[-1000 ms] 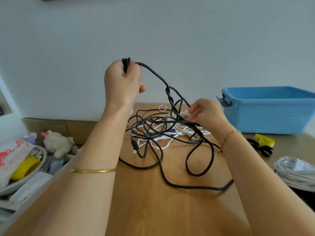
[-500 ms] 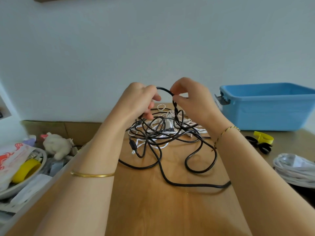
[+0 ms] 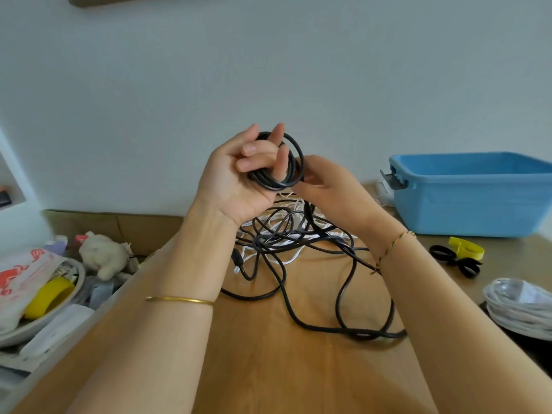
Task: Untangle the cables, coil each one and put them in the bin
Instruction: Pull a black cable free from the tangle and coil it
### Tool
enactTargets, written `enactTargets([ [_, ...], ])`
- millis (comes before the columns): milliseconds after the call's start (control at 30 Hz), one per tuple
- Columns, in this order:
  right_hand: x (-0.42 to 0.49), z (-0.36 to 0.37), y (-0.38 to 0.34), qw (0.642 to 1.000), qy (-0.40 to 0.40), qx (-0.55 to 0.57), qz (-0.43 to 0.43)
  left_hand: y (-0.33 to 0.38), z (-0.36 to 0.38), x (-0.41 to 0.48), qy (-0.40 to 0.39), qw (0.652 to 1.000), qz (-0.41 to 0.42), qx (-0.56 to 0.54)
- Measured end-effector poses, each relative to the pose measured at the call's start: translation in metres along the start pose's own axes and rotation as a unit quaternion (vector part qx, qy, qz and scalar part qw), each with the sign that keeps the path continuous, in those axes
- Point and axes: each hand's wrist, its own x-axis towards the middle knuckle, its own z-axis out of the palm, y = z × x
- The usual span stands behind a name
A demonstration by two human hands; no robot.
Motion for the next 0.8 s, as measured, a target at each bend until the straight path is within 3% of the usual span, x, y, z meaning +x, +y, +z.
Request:
enactTargets([
  [300, -0.002, -0.008, -0.008, 0.998, 0.013, 0.021, 0.061, -0.010, 0.009, 0.007, 0.020, 0.984, 0.152, 0.085],
  [600, 0.029, -0.032, -0.042, 0.984, 0.076, 0.131, 0.089, 0.007, 0.065, 0.030, 0.016, 0.970, 0.160, 0.184],
  [800, 0.056, -0.053, -0.079, 0.976, 0.126, 0.173, 0.051, 0.027, 0.131, 0.042, 0.037, 0.952, 0.182, 0.243],
])
